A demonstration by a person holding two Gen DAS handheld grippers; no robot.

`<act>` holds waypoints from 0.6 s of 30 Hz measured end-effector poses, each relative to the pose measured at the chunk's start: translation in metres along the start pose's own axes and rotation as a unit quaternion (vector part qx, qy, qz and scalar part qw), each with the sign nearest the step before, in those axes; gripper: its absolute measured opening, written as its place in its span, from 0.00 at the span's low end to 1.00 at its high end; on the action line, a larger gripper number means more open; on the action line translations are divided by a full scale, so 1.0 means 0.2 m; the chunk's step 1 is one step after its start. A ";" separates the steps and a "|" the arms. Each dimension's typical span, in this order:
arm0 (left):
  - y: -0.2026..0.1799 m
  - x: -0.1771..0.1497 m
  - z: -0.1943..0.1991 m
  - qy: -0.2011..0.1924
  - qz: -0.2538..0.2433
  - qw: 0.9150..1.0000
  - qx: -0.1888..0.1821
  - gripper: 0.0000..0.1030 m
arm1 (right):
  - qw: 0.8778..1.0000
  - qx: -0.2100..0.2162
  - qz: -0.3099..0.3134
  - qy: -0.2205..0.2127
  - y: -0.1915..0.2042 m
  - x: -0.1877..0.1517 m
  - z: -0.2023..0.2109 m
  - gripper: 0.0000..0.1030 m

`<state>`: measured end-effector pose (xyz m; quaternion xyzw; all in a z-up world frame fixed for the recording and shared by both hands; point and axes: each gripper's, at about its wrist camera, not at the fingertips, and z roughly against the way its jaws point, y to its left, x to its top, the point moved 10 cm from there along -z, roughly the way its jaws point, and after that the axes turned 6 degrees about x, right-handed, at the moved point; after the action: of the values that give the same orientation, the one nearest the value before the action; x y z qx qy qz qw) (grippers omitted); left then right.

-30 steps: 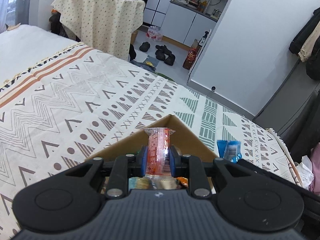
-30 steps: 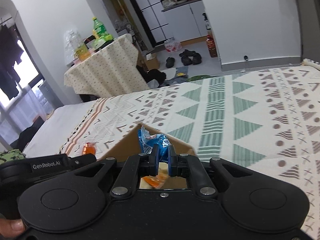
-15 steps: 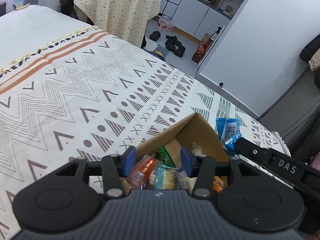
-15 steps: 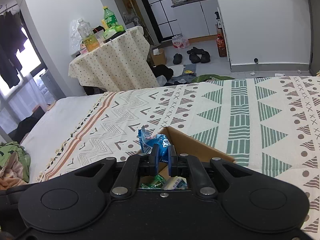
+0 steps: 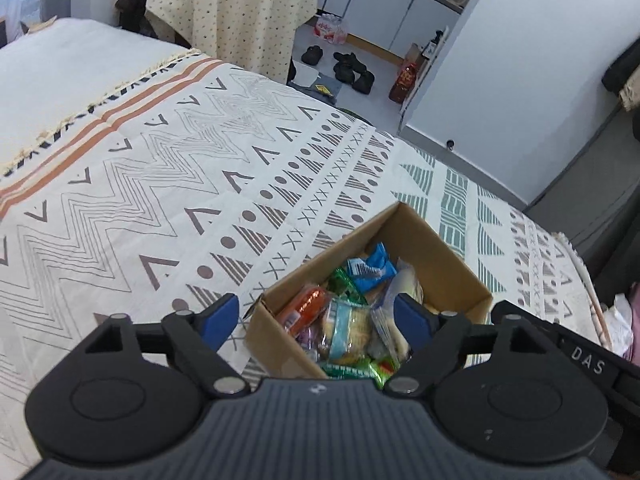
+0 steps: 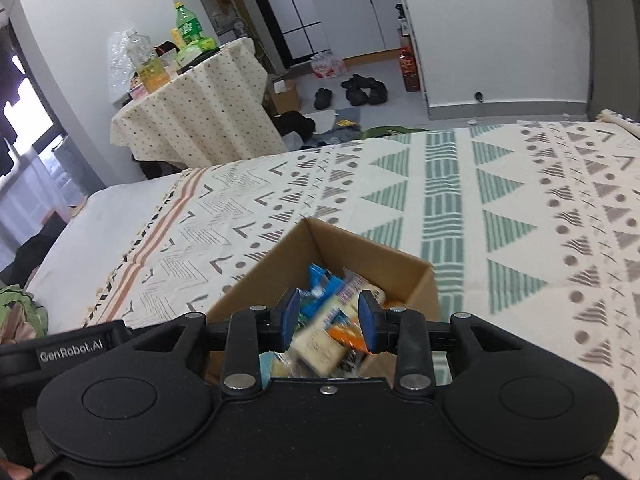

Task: Organize snacks
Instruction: 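Carry both snacks over the box and open both grippers to drop them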

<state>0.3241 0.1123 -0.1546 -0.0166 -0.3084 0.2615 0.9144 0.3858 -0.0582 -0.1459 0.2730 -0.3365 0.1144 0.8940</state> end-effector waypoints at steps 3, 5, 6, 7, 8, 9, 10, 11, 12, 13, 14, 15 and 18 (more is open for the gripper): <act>-0.01 -0.02 0.07 0.000 -0.017 1.000 0.004 0.86 | 1.000 -0.007 -0.003 0.003 -0.01 -0.02 0.07 0.32; -0.03 -0.03 0.11 0.002 -0.026 1.000 0.002 0.87 | 1.000 -0.009 -0.007 0.001 -0.01 -0.03 0.13 0.35; -0.03 -0.03 0.14 0.004 -0.032 0.999 0.003 0.88 | 1.000 -0.010 -0.009 -0.001 -0.02 -0.03 0.16 0.37; -0.04 -0.04 0.16 0.005 -0.039 0.999 0.005 0.88 | 1.000 -0.011 -0.011 -0.003 -0.02 -0.04 0.19 0.41; -0.04 -0.05 0.19 0.007 -0.045 0.999 0.006 0.88 | 1.000 -0.010 -0.013 -0.006 -0.02 -0.04 0.22 0.44; -0.05 -0.06 0.21 0.008 -0.050 0.999 0.005 0.88 | 1.000 -0.009 -0.013 -0.008 -0.02 -0.05 0.25 0.44; -0.05 -0.07 0.24 0.009 -0.054 0.999 0.003 0.89 | 1.000 -0.009 -0.014 -0.010 -0.01 -0.05 0.28 0.45; -0.05 -0.07 0.26 0.008 -0.057 0.998 0.001 0.89 | 1.000 -0.010 -0.015 -0.012 -0.01 -0.06 0.31 0.46; -0.05 -0.08 0.29 0.007 -0.060 0.998 -0.002 0.91 | 1.000 -0.010 -0.015 -0.013 -0.01 -0.07 0.34 0.47; -0.06 -0.09 0.32 0.005 -0.065 0.998 -0.004 0.95 | 1.000 -0.010 -0.015 -0.015 -0.01 -0.08 0.37 0.49; -0.06 -0.10 0.35 0.001 -0.070 0.998 -0.003 0.96 | 1.000 -0.010 -0.013 -0.017 -0.01 -0.09 0.40 0.52; -0.06 -0.11 0.38 -0.003 -0.075 0.997 -0.003 0.97 | 1.000 -0.010 -0.011 -0.019 0.00 -0.10 0.43 0.54; -0.07 -0.15 0.46 -0.002 -0.089 0.996 -0.010 1.00 | 1.000 -0.009 -0.013 -0.026 0.01 -0.13 0.52 0.67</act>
<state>0.2578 0.0729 -0.0936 0.0018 -0.3131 0.1761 0.9332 0.3098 -0.1166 -0.0976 0.2718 -0.3572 0.0924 0.8888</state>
